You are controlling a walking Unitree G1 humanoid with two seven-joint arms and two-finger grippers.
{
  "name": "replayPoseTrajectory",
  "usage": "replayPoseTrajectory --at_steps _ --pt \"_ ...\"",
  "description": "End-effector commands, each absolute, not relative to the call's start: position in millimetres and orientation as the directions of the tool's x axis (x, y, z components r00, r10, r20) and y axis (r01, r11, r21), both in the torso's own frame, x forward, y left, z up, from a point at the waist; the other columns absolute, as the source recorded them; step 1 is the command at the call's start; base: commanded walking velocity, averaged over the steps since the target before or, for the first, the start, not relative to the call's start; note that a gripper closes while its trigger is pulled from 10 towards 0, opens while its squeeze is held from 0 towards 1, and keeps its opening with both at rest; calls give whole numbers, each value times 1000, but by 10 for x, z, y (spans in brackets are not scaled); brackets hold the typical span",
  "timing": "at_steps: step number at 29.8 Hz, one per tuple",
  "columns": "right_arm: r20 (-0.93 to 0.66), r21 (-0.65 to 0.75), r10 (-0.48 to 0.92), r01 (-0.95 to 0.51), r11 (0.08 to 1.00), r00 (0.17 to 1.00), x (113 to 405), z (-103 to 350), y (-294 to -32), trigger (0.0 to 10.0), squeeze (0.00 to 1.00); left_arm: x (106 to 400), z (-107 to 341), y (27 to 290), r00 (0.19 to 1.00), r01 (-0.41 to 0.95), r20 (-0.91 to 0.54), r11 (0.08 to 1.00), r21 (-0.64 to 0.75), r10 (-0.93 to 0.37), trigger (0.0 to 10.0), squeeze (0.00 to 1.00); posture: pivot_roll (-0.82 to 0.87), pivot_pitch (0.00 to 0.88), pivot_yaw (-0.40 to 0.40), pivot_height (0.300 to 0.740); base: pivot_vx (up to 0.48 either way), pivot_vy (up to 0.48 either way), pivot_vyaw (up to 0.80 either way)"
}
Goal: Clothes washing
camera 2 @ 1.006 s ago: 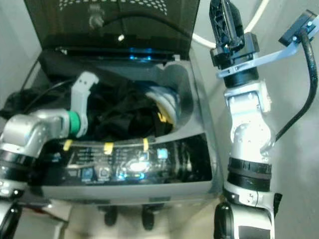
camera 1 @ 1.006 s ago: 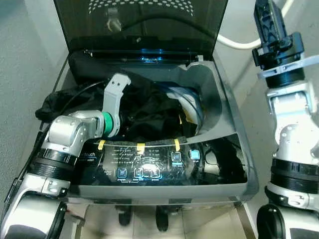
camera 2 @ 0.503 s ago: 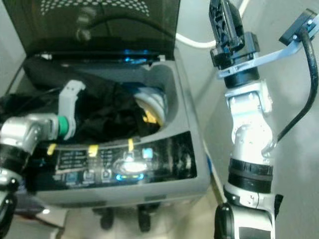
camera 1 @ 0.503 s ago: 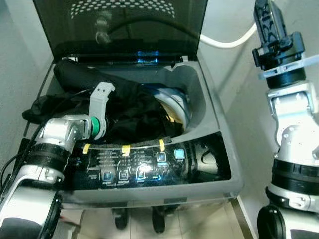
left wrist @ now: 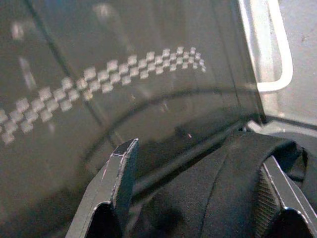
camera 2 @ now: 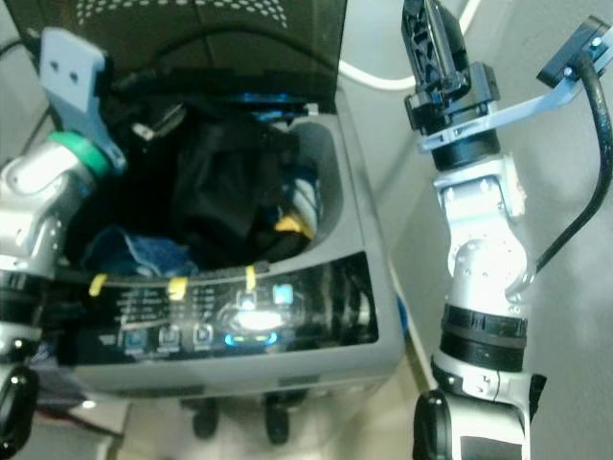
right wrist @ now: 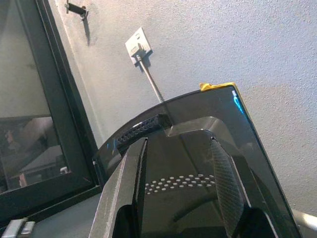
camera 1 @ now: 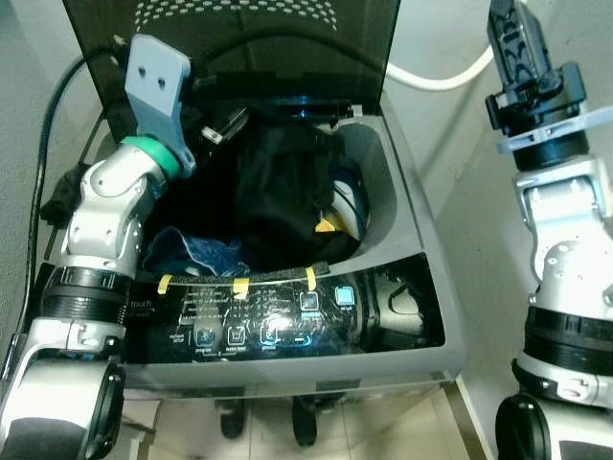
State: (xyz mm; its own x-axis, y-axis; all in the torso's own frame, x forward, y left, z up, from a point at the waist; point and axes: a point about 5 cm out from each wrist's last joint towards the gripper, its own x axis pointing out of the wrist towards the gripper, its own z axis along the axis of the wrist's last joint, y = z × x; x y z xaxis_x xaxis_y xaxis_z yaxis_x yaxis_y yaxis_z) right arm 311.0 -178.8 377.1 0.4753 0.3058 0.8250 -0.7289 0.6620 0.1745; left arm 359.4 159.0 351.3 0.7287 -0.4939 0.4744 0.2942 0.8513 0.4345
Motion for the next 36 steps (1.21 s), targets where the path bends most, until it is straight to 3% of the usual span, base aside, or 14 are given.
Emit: replayPoseTrajectory --at_steps 1,4,8,10,17,19,20,24,27,32,35,36 --pt "831 161 311 -734 660 462 3083 3783 -1805 10000 0 3425 3603 1427 652 235 530 809 539 -543 10000 0 94 160 14 740 0 0 0" --pt "831 159 315 -738 656 459 3083 3780 -1786 10000 0 3283 3672 1308 589 215 571 791 572 -573 10000 0 95 155 13 740 0 0 0" --pt "830 153 321 -739 655 456 3077 3775 -1766 10000 0 3193 3715 1268 566 223 593 799 559 -573 10000 0 97 149 14 740 0 0 0" --pt "821 140 336 -735 664 461 3056 3737 -1698 10000 0 2995 3721 1243 541 203 622 806 556 -565 10000 0 106 131 11 740 0 0 0" --pt "786 121 392 -741 660 477 3054 3587 -1567 10000 0 2761 3429 1321 628 221 568 822 525 -532 10000 0 128 105 -8 740 0 0 0" --pt "780 121 400 -743 658 482 3085 3568 -1551 10000 0 2754 3233 1418 708 241 495 831 502 -504 10000 0 138 99 -17 740 0 0 0" --pt "780 121 400 -743 658 482 3085 3568 -1551 10000 0 2754 3233 1418 708 241 495 831 502 -504 10000 0 138 99 -17 740 0 0 0" --pt "777 111 413 -749 653 475 3129 3596 -1516 10000 0 2805 2947 1767 891 140 355 915 379 -284 10000 0 149 100 -28 740 0 0 0" --pt "774 106 419 -750 652 474 3132 3600 -1498 10000 0 2733 2925 1866 903 75 359 911 406 -234 10000 0 150 106 -27 740 0 0 0" --pt "770 109 420 -747 655 480 3124 3579 -1498 10000 0 2541 2907 1859 876 34 384 831 555 -292 10000 0 151 111 -24 740 0 0 0" --pt "769 111 419 -745 658 484 3122 3569 -1503 10000 0 2477 2925 1822 871 75 389 863 499 -301 10000 0 150 112 -25 740 0 0 0" --pt "767 112 418 -743 660 486 3121 3563 -1506 10000 0 2438 2935 1789 873 136 382 903 407 -304 10000 0 150 112 -25 740 0 0 0"
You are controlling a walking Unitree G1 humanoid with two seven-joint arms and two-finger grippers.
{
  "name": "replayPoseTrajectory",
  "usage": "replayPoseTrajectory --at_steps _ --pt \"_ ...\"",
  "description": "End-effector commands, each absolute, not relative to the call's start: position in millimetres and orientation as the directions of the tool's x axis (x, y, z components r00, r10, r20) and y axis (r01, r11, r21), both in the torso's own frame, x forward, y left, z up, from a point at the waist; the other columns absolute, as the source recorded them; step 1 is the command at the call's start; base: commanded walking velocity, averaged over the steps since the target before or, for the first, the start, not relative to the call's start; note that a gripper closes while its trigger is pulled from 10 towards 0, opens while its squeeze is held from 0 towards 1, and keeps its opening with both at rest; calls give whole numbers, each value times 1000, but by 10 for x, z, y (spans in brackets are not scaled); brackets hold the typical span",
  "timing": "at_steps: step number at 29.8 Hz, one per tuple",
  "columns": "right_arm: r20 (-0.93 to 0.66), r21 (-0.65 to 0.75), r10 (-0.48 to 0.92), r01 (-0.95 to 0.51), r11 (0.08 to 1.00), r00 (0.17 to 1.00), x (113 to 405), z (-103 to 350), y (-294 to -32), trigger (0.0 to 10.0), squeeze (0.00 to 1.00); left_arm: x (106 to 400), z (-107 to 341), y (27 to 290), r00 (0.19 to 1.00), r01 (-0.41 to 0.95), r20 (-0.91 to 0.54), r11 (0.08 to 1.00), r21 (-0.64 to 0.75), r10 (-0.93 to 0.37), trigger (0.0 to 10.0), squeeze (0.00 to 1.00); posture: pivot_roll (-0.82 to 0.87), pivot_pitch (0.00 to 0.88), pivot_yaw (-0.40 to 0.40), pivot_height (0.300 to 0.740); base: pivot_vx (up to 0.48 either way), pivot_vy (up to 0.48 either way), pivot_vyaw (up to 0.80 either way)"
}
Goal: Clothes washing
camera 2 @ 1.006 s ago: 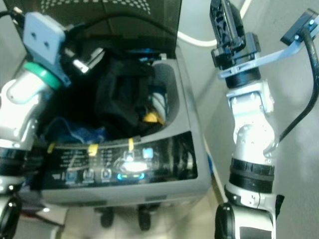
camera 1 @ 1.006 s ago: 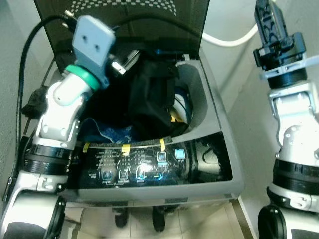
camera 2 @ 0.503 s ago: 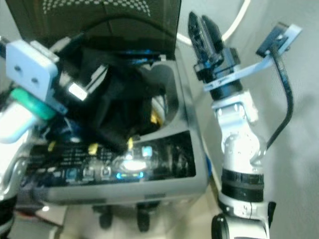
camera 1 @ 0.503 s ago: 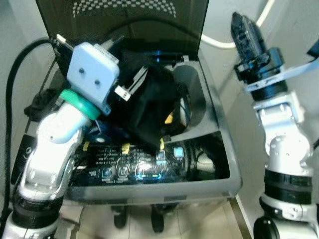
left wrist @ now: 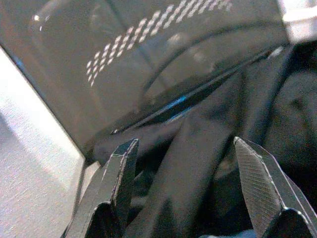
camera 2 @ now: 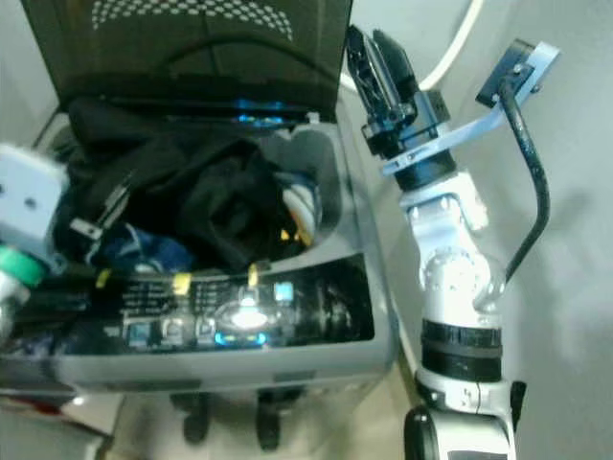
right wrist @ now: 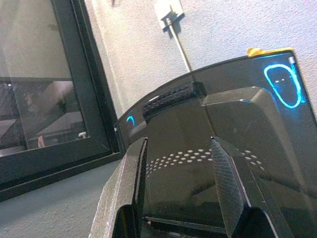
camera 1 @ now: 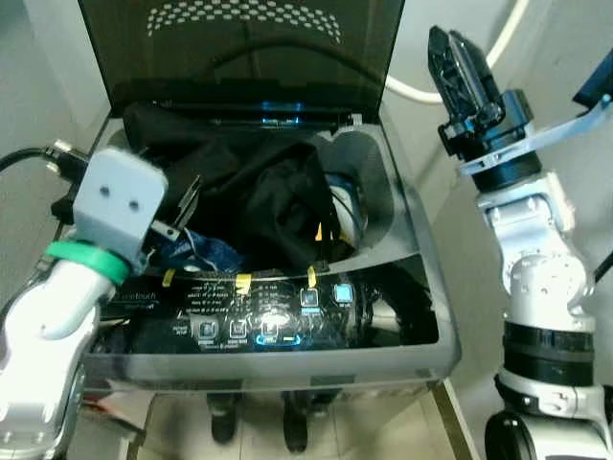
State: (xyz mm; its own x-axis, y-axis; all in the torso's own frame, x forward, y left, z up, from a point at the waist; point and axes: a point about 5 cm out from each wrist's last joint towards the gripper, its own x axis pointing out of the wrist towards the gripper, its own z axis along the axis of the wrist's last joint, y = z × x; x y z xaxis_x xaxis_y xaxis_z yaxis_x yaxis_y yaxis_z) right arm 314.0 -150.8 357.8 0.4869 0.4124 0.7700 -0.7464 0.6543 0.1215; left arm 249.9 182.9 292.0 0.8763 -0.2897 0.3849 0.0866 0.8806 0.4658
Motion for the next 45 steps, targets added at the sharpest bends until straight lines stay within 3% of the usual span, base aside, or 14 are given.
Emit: replayPoseTrajectory --at_steps 1,3,5,7,11,16,23,32,33,34,35,36,37,45 --pt "767 112 418 -743 660 486 3121 3563 -1506 10000 0 2438 2935 1789 873 136 382 903 407 -304 10000 0 150 112 -25 740 0 0 0" --pt "767 112 417 -742 661 487 3122 3563 -1510 10000 0 2399 2968 1711 859 279 362 925 259 -361 10000 0 152 112 -24 740 0 0 0" --pt "769 111 416 -742 661 485 3126 3567 -1511 10000 0 2239 3089 1543 737 551 393 825 122 -550 10000 0 153 111 -21 740 0 0 0" --pt "770 110 416 -742 661 484 3129 3568 -1511 10000 0 2189 3133 1513 701 598 406 793 113 -586 10000 0 153 111 -21 740 0 0 0" --pt "770 114 415 -745 657 485 3138 3555 -1501 10000 0 2223 3209 1525 714 455 410 821 345 -567 10000 0 161 110 -26 740 0 0 0" --pt "768 120 416 -748 653 486 3147 3542 -1487 10000 0 2283 3131 1504 712 453 345 775 440 -612 10000 0 161 110 -26 740 0 0 0" --pt "768 118 419 -751 650 484 3156 3550 -1466 10000 0 2264 2909 1271 529 819 180 555 145 -829 10000 0 140 107 -23 740 0 0 0" --pt "768 119 413 -743 659 489 3140 3542 -1492 10000 0 2536 2859 1331 581 801 107 590 102 -807 10000 0 130 107 -10 740 0 0 0" --pt "768 121 410 -740 662 492 3141 3536 -1497 10000 0 2577 2864 1303 529 840 129 539 65 -839 6157 0 127 108 -7 740 0 0 0" --pt "768 121 410 -740 662 492 3141 3536 -1497 10000 0 2577 2864 1303 529 840 129 539 65 -839 6157 0 127 108 -7 740 0 0 0" --pt "768 121 410 -739 662 492 3141 3535 -1497 10000 0 2583 2873 1288 512 849 138 524 67 -848 1608 0 123 109 -2 740 0 0 0" --pt "768 120 410 -739 663 492 3140 3536 -1497 10000 0 2581 2883 1278 504 855 131 515 69 -854 1608 0 123 109 -2 740 0 0 0" --pt "769 120 407 -737 665 492 3138 3537 -1501 10000 0 2575 2895 1270 494 860 129 505 71 -860 0 0 120 111 2 740 0 0 0" --pt "768 128 396 -727 675 503 3126 3513 -1530 10000 0 2470 2967 1205 389 914 145 401 64 -910 0 0 119 116 7 740 0 0 0"
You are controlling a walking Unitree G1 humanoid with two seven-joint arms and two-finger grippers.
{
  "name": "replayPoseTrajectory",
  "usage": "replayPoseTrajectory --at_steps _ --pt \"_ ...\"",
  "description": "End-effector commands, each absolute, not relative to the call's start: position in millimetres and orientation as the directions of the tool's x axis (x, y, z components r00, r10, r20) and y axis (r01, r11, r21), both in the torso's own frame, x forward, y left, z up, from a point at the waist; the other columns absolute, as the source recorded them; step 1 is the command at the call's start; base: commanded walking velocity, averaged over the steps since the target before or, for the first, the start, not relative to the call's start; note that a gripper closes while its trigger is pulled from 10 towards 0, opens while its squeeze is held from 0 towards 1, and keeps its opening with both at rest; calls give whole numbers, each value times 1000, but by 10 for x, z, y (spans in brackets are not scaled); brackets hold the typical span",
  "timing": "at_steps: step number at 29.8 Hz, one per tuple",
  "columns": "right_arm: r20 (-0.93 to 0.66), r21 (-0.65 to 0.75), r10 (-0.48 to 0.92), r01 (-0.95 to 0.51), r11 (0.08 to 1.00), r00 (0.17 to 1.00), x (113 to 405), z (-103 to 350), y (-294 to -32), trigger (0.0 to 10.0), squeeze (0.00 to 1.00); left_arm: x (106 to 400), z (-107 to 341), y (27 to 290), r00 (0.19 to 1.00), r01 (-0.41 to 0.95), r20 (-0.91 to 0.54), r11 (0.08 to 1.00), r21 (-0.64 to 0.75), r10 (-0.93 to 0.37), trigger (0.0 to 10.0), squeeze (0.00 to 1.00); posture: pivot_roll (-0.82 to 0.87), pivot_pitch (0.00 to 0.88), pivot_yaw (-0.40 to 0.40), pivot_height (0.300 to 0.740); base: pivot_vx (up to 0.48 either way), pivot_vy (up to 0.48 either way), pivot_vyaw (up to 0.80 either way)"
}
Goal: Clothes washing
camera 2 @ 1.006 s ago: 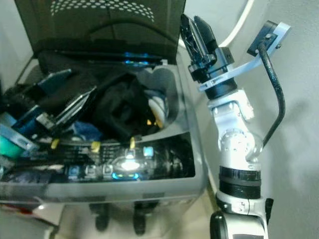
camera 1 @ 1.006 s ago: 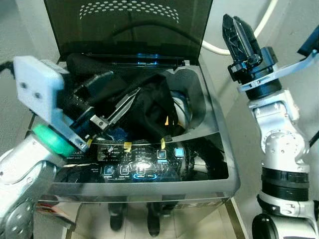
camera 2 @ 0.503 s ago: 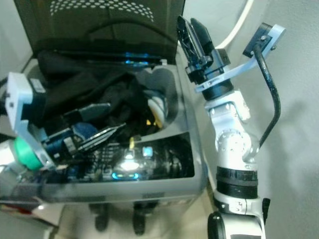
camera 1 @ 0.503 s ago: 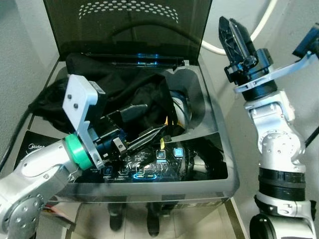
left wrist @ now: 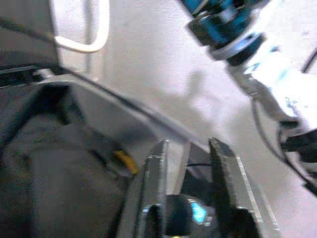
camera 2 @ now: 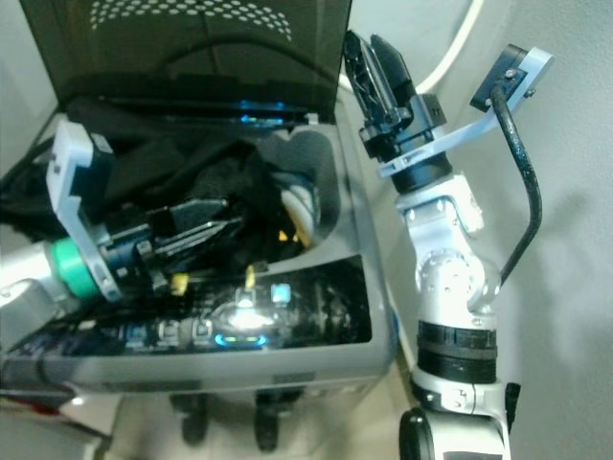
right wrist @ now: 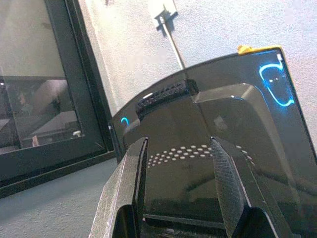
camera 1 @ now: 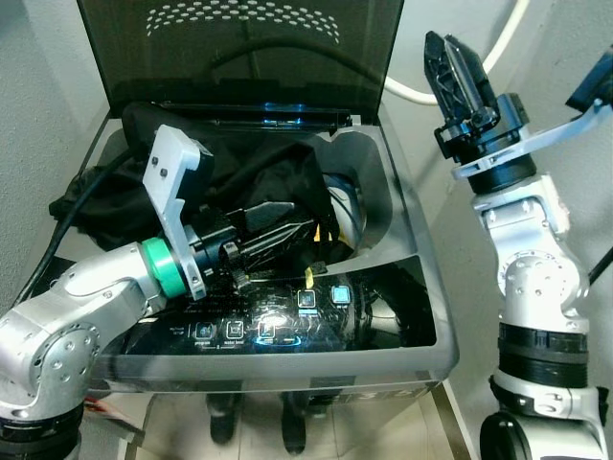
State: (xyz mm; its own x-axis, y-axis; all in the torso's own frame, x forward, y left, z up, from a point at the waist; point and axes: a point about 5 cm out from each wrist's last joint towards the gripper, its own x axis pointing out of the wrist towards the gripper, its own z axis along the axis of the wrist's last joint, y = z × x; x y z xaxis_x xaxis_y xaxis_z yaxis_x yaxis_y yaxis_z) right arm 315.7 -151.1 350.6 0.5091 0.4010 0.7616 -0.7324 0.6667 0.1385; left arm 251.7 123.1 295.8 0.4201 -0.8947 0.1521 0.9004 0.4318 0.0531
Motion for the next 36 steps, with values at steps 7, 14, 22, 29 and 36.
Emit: replayPoseTrajectory --at_steps 7,14,22,29,36 --pt "769 135 392 -727 673 506 3138 3502 -1526 10000 0 2512 2717 1187 393 917 -7 392 -74 -920 10000 0 132 122 8 740 0 0 0" --pt "768 140 391 -729 670 508 3154 3491 -1510 10000 0 2905 2704 1225 579 794 -75 583 -173 -812 10000 0 131 122 11 740 0 0 0" --pt "772 141 386 -727 672 506 3141 3501 -1510 10000 0 3436 2809 1559 842 519 -106 848 -106 -528 10000 0 119 122 16 740 0 0 0" --pt "775 137 381 -724 677 504 3113 3518 -1519 10000 0 3789 2919 2115 989 146 -23 978 149 -145 10000 0 101 131 21 740 0 0 0" --pt "775 136 375 -713 688 509 3076 3520 -1551 10000 0 3857 2893 2540 995 -100 36 945 311 94 10000 0 82 138 26 740 0 0 0"
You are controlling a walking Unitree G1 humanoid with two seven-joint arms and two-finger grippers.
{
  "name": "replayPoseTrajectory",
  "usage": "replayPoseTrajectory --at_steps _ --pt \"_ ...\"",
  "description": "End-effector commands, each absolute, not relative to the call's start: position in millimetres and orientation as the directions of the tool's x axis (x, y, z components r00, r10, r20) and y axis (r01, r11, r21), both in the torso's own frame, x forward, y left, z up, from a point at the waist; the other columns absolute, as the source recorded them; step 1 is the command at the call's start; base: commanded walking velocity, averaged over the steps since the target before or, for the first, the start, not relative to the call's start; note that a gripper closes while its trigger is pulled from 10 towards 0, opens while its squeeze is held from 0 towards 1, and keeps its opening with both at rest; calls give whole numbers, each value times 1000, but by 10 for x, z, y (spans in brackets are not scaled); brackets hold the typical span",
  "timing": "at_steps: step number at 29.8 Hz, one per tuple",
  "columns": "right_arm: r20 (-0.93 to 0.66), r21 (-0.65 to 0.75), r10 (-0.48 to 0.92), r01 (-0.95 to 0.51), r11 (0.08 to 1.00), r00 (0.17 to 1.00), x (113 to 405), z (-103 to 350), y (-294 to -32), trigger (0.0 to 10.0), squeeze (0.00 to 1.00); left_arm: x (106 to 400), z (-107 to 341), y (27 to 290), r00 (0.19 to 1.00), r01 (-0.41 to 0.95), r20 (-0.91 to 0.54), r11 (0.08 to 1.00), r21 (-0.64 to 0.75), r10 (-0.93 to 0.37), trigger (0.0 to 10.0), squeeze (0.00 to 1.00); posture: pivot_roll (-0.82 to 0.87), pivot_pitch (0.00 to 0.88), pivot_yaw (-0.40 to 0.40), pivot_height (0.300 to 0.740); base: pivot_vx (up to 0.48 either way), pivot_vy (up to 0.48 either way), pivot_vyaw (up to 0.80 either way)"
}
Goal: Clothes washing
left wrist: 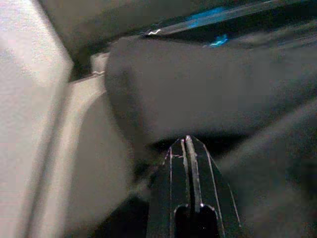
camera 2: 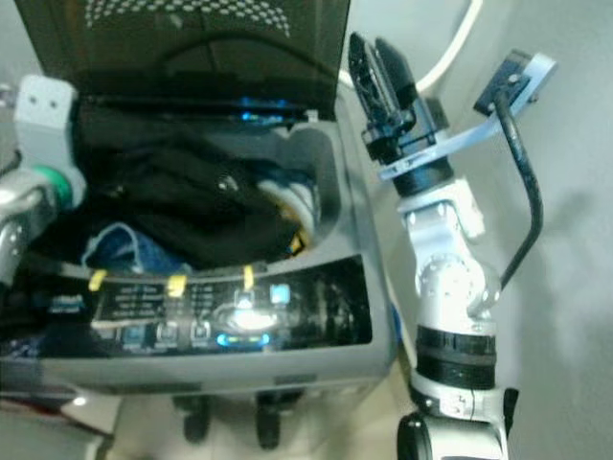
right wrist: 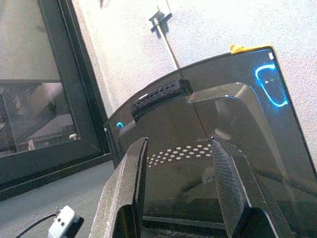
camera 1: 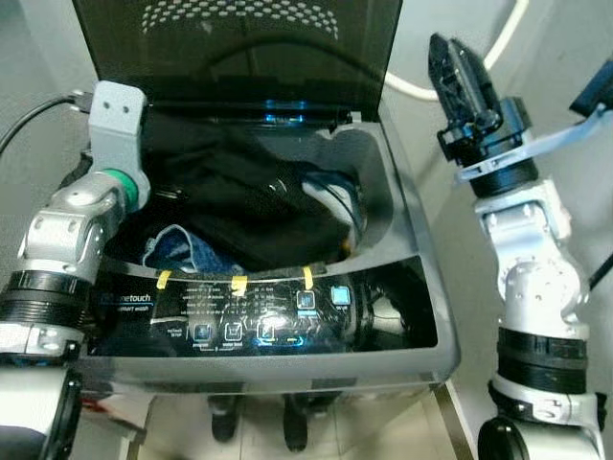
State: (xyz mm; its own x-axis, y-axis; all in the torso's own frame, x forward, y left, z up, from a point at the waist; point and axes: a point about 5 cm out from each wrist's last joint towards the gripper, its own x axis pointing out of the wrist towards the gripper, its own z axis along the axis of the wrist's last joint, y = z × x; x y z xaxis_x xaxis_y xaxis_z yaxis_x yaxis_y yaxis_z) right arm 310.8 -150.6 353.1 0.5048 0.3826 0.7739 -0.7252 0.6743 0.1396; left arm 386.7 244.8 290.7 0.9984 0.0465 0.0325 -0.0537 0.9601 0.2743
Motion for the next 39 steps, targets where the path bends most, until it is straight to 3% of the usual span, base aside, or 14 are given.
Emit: replayPoseTrajectory --at_steps 1,4,8,10,13,15,17,20,26,33,39 --pt "775 136 373 -711 690 510 3071 3521 -1558 10000 0 3862 2887 2580 992 -127 48 931 342 118 10000 0 81 138 26 740 0 0 0" --pt "775 136 373 -710 691 511 3067 3520 -1563 10000 0 3862 2874 2579 991 -131 61 915 382 117 10000 0 82 138 24 740 0 0 0" --pt "774 136 373 -710 690 511 3069 3516 -1561 10000 0 3823 2948 2402 984 -68 178 889 453 -15 10000 0 85 138 22 740 0 0 0" --pt "775 135 376 -714 687 508 3066 3518 -1551 10000 0 3687 3065 2130 922 8 326 854 520 -208 10000 0 85 135 22 740 0 0 0" --pt "776 133 377 -716 686 506 3060 3520 -1549 10000 0 3555 3120 1955 871 44 386 832 554 -303 10000 0 91 135 20 740 0 0 0" --pt "775 131 381 -719 682 503 3052 3521 -1549 10000 0 3310 3196 1704 792 94 450 811 577 -412 10000 0 95 134 16 740 0 0 0" --pt "775 131 381 -719 682 503 3052 3521 -1549 10000 0 3310 3196 1704 792 94 450 811 577 -412 10000 0 95 134 16 740 0 0 0" --pt "772 132 396 -734 666 498 3062 3503 -1514 10000 0 2962 3283 1421 724 152 499 816 558 -476 10000 0 129 125 7 740 0 0 0" --pt "768 138 415 -758 637 488 3108 3477 -1434 10000 0 2651 3190 1258 676 270 480 793 546 -560 10000 0 162 116 -4 740 0 0 0" --pt "765 144 425 -773 618 483 3142 3457 -1360 10000 0 2600 3013 1175 666 259 445 745 615 -599 10000 0 164 107 -3 740 0 0 0" --pt "709 65 472 -716 695 523 3142 3341 -1247 10000 0 2659 3082 1217 717 235 492 836 496 -494 10000 0 134 95 5 740 0 0 0"
